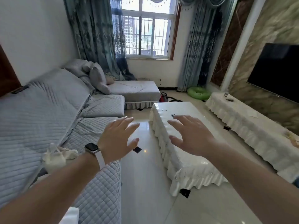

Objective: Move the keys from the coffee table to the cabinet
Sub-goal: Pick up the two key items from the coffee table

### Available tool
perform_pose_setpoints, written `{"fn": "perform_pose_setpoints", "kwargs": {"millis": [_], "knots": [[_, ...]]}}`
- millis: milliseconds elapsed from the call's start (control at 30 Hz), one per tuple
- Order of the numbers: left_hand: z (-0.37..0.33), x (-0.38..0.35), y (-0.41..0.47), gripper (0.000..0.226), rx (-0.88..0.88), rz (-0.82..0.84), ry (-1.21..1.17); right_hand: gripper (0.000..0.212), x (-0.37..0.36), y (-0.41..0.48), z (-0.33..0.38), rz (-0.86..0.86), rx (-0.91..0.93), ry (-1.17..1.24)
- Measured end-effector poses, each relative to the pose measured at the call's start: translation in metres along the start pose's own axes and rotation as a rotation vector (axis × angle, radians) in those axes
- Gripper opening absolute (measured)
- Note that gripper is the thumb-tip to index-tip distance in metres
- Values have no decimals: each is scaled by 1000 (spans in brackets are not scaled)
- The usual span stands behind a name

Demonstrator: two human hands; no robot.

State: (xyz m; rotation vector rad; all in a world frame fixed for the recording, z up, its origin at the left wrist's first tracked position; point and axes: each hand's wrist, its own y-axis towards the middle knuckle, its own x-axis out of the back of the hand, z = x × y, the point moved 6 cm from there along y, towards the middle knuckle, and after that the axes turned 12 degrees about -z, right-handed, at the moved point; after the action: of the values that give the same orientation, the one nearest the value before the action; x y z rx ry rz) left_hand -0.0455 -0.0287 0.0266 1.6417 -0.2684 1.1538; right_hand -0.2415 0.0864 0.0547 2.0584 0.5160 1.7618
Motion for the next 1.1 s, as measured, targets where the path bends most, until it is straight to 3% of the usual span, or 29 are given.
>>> {"fn": "perform_pose_setpoints", "kwargs": {"millis": [333, 633, 867, 1100], "knots": [[45, -75, 89, 53, -41, 9, -1, 57, -70, 68, -61, -25, -19, 1], [86, -183, 211, 56, -25, 95, 44, 55, -169, 164, -170, 0, -45, 97], [104, -243, 316, 55, -26, 35, 40, 59, -223, 240, -266, 14, -22, 53], [142, -310, 382, 56, -8, 51, 29, 60, -272, 309, -316, -6, -51, 85]]}}
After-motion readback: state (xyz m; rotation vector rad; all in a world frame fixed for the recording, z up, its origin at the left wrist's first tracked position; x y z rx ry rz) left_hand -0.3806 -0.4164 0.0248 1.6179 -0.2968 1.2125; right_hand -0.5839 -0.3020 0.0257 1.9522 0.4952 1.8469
